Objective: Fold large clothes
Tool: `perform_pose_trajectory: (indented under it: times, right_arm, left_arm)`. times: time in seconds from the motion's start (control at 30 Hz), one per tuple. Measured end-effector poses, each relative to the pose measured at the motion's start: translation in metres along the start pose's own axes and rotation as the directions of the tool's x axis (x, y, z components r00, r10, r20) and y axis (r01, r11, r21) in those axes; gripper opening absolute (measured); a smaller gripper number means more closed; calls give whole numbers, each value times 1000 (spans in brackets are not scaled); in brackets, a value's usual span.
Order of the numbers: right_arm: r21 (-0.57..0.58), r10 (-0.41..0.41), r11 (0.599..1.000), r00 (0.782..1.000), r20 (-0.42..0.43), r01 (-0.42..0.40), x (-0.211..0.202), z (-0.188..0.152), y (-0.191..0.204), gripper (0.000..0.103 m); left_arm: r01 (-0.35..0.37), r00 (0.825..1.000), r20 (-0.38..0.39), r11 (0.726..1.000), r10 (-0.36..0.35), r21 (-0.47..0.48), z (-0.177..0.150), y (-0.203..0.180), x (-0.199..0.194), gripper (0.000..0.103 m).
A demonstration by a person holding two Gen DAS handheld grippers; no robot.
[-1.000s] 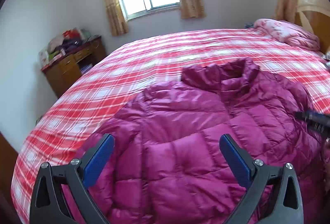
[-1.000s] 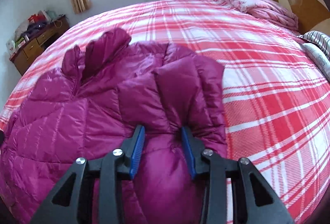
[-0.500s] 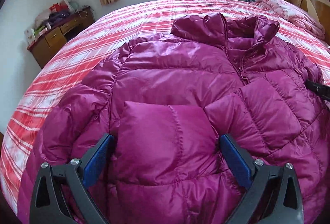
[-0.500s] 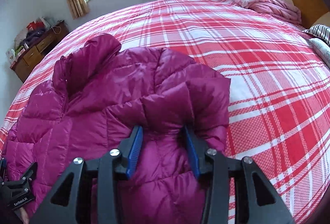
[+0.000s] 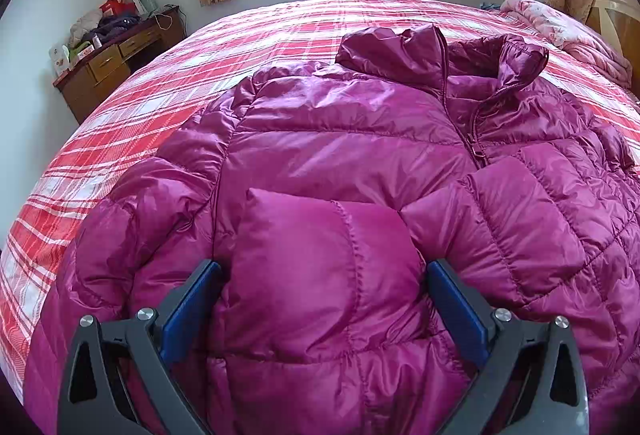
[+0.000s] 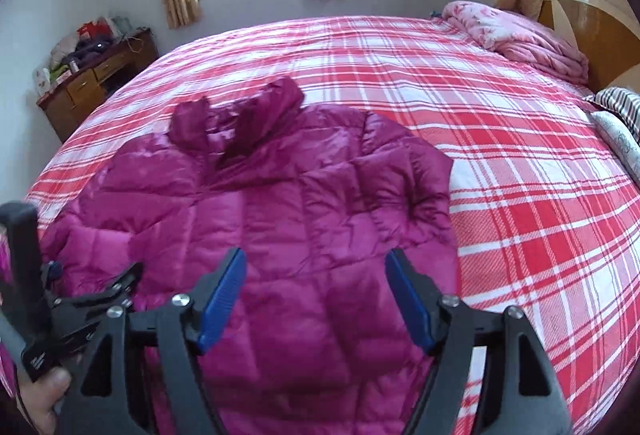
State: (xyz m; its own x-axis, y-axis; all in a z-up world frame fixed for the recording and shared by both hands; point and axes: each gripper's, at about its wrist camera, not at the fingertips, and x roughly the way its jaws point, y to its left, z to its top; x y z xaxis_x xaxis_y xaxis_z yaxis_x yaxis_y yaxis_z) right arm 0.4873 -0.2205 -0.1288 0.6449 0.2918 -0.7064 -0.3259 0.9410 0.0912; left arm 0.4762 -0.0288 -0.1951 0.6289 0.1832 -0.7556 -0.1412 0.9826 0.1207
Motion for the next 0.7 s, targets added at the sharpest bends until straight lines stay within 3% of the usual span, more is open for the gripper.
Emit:
perform_pose_trajectory:
  times: [0.1,0.23,0.63,0.7]
  right_arm:
    - [-4,25,1000,999,-31,-25,12,-18,15,75]
    - [-11,0,1000,999,-54,0,36,-30,16,76]
    - [-48,-54,998,997,-52,51,44,-31,22,80]
    - [-53,-62,997,997,-46,59,43,-32,24,80]
  left_arm:
    - [1,1000,0,1000,-1,-1,0,1,0,102]
    - [-5,1000,-1,1000,5,-1,0,1,0,102]
    - [-28,1000,-4,1000,28,-1,1,-1,-1,102]
    - [23,999,-28,1000,-23,-12,4,4,2,102]
